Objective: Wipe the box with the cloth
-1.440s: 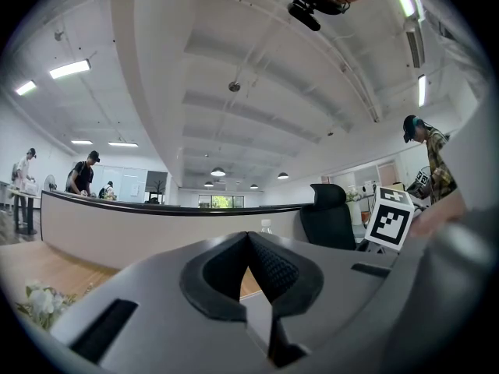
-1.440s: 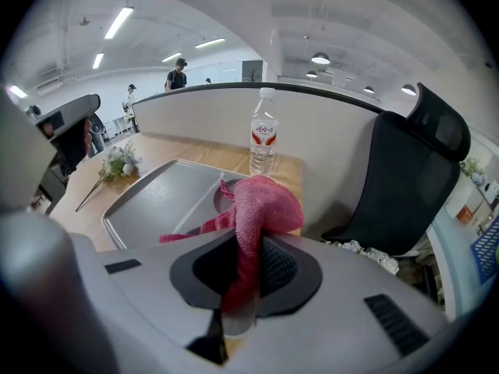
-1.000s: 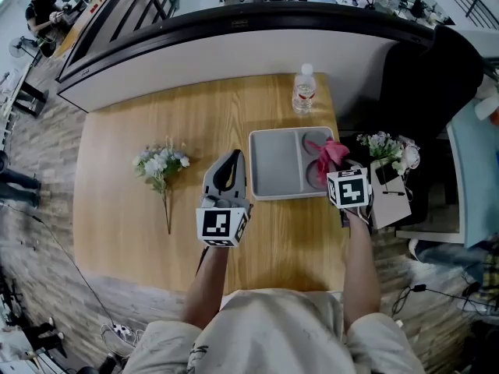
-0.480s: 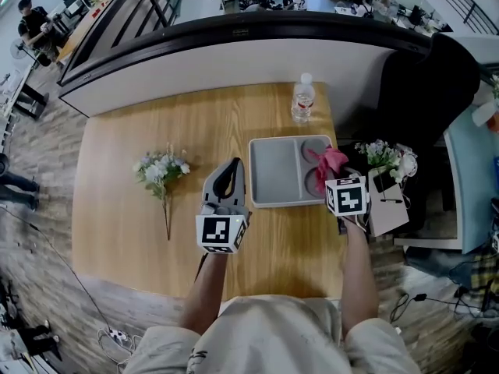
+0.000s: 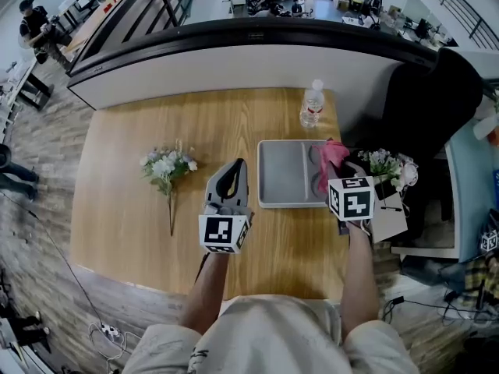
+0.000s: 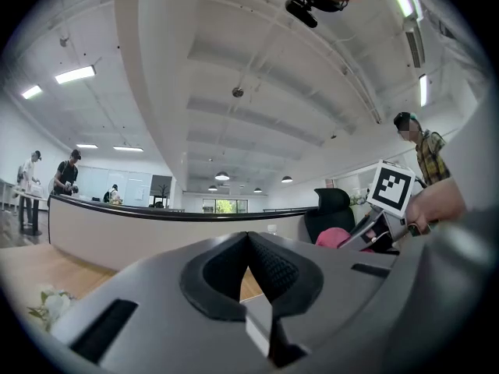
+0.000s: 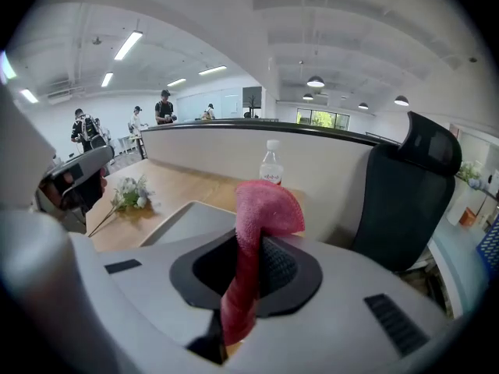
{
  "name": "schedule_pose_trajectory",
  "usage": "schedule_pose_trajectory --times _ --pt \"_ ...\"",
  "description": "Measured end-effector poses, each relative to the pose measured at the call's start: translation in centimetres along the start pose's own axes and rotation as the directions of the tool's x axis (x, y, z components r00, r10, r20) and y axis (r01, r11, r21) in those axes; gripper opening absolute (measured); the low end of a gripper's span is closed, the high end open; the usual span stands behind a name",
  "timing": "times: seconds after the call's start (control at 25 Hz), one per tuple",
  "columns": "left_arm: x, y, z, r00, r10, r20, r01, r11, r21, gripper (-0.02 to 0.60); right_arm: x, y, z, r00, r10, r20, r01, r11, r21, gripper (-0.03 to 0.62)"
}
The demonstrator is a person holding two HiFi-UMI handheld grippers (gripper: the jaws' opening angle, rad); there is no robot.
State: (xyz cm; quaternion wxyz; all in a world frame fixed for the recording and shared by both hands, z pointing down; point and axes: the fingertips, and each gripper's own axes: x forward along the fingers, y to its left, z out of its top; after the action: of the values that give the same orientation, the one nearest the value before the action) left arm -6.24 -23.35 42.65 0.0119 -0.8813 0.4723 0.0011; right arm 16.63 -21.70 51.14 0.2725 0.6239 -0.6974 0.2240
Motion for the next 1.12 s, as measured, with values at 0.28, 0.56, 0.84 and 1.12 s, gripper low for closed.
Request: schedule_pose_trajectory --times 0.28,0.56,0.84,1.12 --pt "-1.3 1.5 0.8 0.999 0.027 0.017 -0.027 1.000 0.003 0.014 -0.5 3.6 2.4 0.998 0.051 0.041 -0.049 0.998 -0.037 0.058" --pt "-2.8 3.1 1.2 0.998 0.050 0.025 -0.050 0.999 0.002 0.014 -0.6 8.1 3.1 0.992 0.119 0.041 -0.116 0.990 -0.075 0.058" --pt "-3.6 4.1 1.1 0.998 0.055 0.020 -0.055 0.999 0.002 0.014 0.4 12.8 1.5 0.983 0.186 -0.008 -0.186 0.977 -0.100 0.058" --pt "-3.8 4.8 0.7 0.998 0.056 0.018 -0.056 0.998 -0.011 0.014 1.9 16.2 -1.2 0.974 0.213 -0.076 -0.220 0.969 -0.111 0.058"
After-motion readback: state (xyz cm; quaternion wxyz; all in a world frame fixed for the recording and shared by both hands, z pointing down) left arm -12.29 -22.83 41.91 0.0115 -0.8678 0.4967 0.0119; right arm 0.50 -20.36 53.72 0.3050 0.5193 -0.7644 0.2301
